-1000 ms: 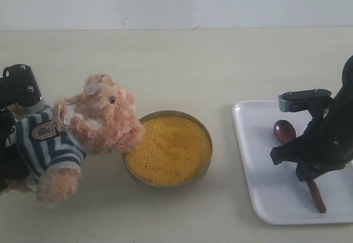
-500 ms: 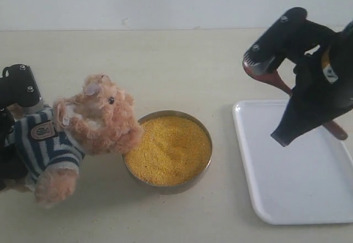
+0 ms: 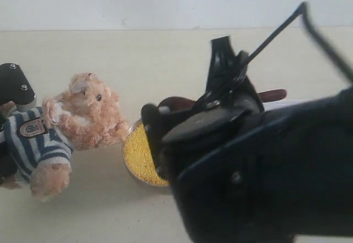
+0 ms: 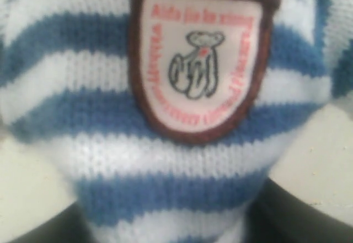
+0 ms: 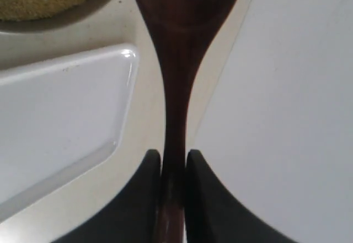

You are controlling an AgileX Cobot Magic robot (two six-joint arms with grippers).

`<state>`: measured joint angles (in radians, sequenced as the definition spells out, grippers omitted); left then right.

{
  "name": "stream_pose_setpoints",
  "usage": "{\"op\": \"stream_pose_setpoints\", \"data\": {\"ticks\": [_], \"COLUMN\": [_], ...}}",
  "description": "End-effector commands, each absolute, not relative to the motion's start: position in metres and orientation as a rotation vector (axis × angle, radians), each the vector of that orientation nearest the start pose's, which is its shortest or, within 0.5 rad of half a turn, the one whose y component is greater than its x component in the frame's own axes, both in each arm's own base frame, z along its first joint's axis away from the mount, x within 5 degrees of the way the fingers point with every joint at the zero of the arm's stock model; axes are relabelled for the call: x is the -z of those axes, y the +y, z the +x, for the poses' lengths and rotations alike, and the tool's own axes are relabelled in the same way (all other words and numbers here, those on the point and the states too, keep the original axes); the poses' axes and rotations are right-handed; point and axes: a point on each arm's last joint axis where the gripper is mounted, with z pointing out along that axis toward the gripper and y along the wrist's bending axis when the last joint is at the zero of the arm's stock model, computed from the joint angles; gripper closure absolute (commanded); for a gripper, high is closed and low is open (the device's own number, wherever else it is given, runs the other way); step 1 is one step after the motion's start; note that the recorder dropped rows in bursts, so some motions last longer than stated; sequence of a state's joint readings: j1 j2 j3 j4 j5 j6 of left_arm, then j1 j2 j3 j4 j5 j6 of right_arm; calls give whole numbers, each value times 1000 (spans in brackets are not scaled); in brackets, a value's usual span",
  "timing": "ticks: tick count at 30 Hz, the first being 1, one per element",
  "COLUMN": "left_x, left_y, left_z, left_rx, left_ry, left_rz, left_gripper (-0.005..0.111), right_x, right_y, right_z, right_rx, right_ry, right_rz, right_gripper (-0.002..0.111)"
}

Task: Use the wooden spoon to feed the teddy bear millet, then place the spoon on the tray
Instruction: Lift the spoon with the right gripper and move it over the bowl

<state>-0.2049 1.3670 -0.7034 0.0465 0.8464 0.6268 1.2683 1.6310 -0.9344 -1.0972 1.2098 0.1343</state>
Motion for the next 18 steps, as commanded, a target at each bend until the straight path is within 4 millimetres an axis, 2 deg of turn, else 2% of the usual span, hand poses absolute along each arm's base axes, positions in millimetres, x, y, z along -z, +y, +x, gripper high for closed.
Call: {"op": "stream_pose_setpoints", "data": {"ticks": [1,10,18], "left_x": [-201,-202,-202], "left_y": [-41,-37,-37], "left_z": [212,215,215], "left_rx": [-128,-191,-186], "left_ry": [2708,2746,2745], "left_rz": [1246,1124,1121], "left_gripper": [103,103,103], "right_x": [-215,-205,-191], "right_y": [257,269,268], "right_z": [153,159,180], "right_rx": [1289,1435,1562], "right_ry": [1417,1169,1063], "right_rz": [-1956,-2051,-2086], "right_gripper": [109,109,109]}}
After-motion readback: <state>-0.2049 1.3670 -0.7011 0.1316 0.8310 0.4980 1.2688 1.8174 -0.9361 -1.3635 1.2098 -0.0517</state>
